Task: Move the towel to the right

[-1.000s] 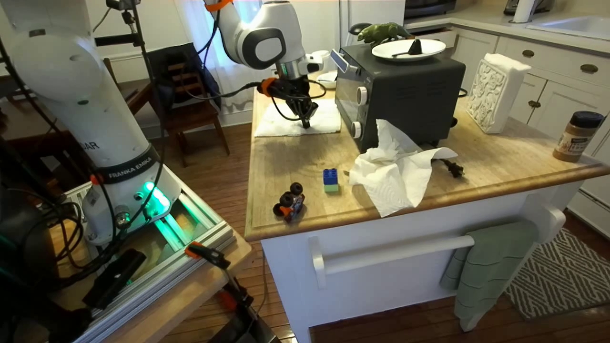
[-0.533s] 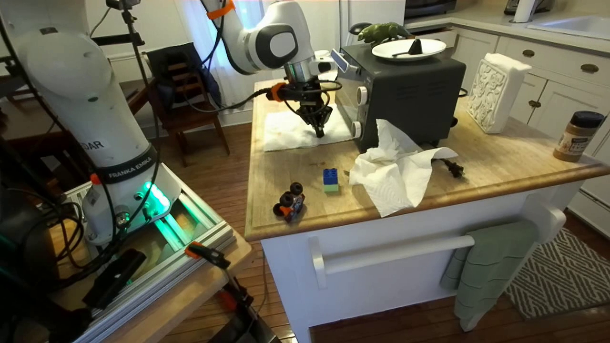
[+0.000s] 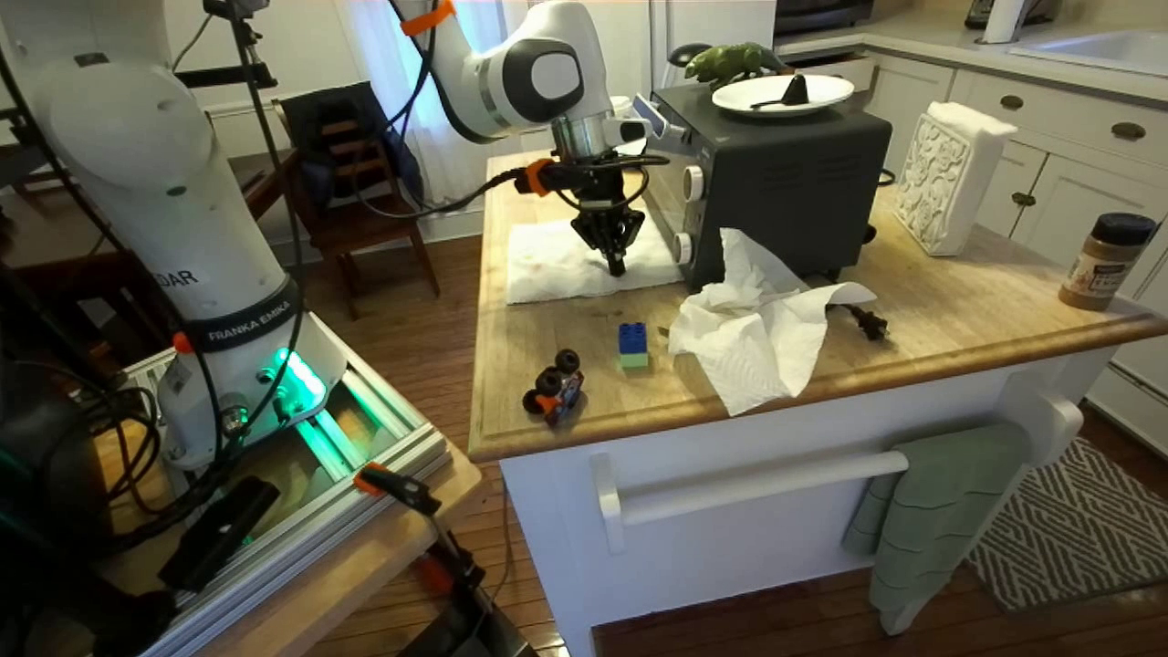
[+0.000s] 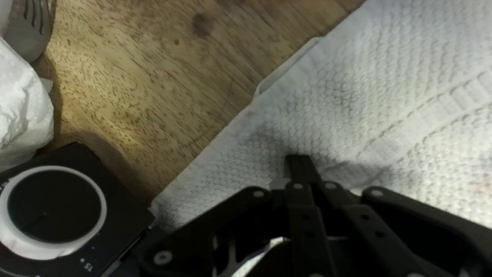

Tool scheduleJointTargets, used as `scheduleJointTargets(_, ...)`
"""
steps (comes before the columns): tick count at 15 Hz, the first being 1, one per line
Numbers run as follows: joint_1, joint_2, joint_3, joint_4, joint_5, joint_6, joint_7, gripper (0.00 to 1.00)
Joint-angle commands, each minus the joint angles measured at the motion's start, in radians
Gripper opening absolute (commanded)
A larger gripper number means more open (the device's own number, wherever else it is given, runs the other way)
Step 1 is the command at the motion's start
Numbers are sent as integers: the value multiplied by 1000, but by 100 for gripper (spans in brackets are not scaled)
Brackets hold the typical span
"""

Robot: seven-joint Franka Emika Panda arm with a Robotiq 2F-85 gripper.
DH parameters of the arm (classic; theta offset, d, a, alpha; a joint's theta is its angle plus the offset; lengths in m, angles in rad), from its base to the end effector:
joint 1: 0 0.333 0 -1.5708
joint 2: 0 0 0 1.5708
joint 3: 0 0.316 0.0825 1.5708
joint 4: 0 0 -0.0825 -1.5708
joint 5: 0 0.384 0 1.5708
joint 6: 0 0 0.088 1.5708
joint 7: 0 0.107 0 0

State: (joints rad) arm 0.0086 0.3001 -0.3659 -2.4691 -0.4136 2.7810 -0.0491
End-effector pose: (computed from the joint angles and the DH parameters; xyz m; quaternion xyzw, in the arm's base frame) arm 0.4504 -0.1583 0.1834 0.9908 0.0473 -0.0200 0.1256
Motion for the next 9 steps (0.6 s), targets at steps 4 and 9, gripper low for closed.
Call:
scheduleJointTargets(4, -59, -62, 79, -37, 5, -7, -12, 44)
scheduleJointTargets(9, -65, -184, 72, -111, -3, -13, 46, 79)
